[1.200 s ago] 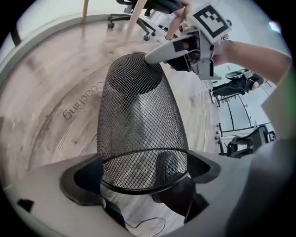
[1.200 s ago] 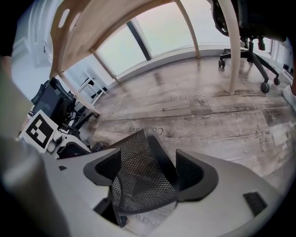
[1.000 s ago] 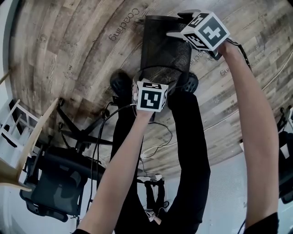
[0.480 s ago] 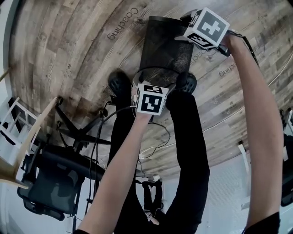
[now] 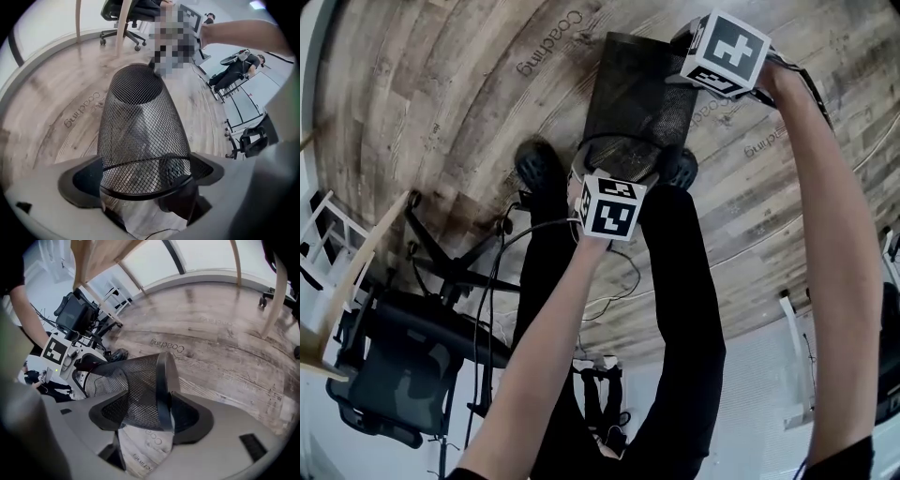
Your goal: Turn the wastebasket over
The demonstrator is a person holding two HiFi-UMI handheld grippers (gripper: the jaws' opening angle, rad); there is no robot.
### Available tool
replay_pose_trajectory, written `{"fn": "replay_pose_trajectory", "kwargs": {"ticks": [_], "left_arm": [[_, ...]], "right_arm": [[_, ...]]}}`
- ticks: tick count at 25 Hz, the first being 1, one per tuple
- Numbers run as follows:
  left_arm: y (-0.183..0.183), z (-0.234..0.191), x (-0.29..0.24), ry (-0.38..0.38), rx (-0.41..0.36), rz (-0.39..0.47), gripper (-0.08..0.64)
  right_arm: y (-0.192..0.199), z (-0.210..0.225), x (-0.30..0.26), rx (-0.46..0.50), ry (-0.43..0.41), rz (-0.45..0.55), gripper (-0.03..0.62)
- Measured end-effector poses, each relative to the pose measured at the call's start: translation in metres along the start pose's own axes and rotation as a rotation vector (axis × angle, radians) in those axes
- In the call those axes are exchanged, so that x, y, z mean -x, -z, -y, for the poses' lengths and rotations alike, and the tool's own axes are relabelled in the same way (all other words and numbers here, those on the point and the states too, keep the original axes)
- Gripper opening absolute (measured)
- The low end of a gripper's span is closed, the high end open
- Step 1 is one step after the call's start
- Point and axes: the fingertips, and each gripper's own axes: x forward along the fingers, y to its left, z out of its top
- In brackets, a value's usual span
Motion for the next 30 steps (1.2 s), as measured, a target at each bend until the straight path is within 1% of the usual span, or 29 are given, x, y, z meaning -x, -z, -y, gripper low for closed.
{"fn": "replay_pose_trajectory", "kwargs": {"ticks": [2,5,11,15,17,21,25,27,30], "left_arm": [[0.006,0.001,0.001,-0.012,-0.002,0.004,0.56],[0.018,0.002,0.003,-0.016,-0.012,-0.019,0.561],[0.046,0.004,0.004,-0.022,-0.054,-0.042,0.56],[0.058,0.003,0.004,-0.023,-0.084,-0.045,0.56],[0.066,0.002,0.004,-0.021,-0.099,-0.05,0.561],[0.082,0.0,0.003,-0.017,-0.126,-0.063,0.561],[0.093,-0.003,0.002,-0.013,-0.151,-0.08,0.561],[0.097,-0.004,0.002,-0.011,-0.159,-0.092,0.561],[0.101,-0.005,0.002,-0.01,-0.178,-0.107,0.561]], "right_arm": [[-0.003,-0.009,0.004,0.021,0.022,0.02,0.302],[-0.006,-0.027,0.012,0.038,0.056,0.058,0.293],[-0.009,-0.064,0.026,0.098,0.102,0.115,0.25],[-0.01,-0.084,0.032,0.136,0.124,0.156,0.233],[-0.011,-0.095,0.035,0.148,0.122,0.191,0.219],[-0.015,-0.115,0.043,0.124,0.073,0.275,0.182],[-0.017,-0.131,0.044,0.143,0.045,0.286,0.173],[-0.018,-0.135,0.043,0.133,0.036,0.303,0.185],[-0.015,-0.13,0.042,0.058,0.028,0.354,0.295]]}}
